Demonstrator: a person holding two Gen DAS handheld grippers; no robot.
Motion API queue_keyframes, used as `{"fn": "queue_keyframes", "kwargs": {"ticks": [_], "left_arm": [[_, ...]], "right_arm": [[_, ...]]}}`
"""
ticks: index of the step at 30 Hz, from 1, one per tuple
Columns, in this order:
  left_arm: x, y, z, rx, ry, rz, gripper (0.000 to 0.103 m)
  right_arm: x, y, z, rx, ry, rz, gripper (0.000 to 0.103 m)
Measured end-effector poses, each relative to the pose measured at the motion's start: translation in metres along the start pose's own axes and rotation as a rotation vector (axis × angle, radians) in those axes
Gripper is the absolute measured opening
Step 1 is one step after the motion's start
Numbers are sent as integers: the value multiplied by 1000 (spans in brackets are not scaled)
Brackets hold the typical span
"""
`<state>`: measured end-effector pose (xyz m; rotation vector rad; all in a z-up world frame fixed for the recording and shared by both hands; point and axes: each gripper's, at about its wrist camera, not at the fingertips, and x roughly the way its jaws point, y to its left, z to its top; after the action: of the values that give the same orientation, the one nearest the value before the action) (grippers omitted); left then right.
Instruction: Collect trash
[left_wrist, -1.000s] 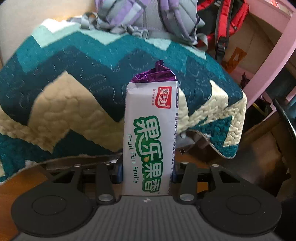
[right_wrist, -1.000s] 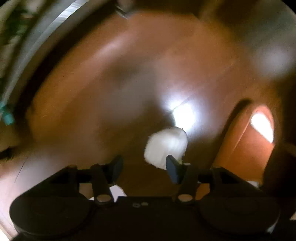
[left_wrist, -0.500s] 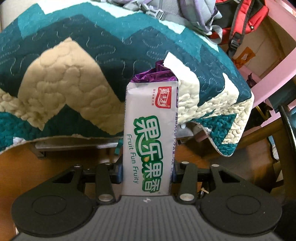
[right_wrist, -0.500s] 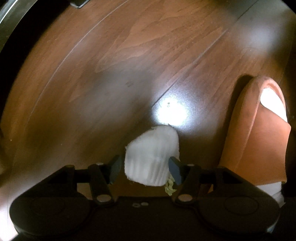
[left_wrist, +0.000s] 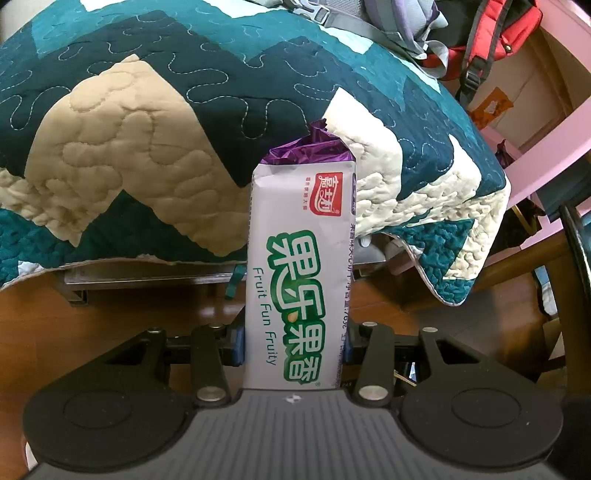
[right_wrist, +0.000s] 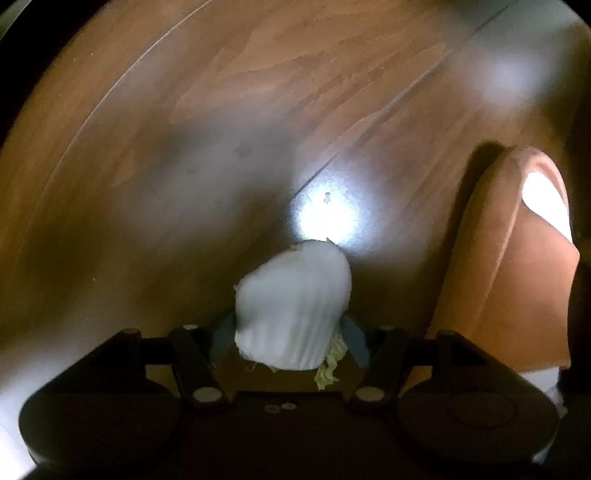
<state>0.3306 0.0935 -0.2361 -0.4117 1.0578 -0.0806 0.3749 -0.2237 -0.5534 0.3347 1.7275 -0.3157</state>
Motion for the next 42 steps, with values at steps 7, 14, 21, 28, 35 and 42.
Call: {"fn": "queue_keyframes", "kwargs": {"ticks": [7, 14, 21, 28, 35, 42], "left_arm": [[2, 0, 0, -3, 11, -1, 43], [-1, 1, -1, -2, 4, -3, 43], [-11, 2, 2, -13, -26, -22, 43], [-25, -2, 3, -10, -69, -36, 43], [-45, -17, -12, 8, -88, -57, 43], [-96, -41, -28, 15, -167, -83, 43]], "right_arm": [[-3, 5, -4, -27, -25, -9, 67], [-12, 30, -12, -163, -28, -75, 54], [-56, 52, -30, -257, -92, -35, 53], [-146, 72, -59, -355, -197, 63, 53], [-261, 66, -102, -478, -375, 177, 53], [-371, 40, -146, -601, -567, 271, 53]]}}
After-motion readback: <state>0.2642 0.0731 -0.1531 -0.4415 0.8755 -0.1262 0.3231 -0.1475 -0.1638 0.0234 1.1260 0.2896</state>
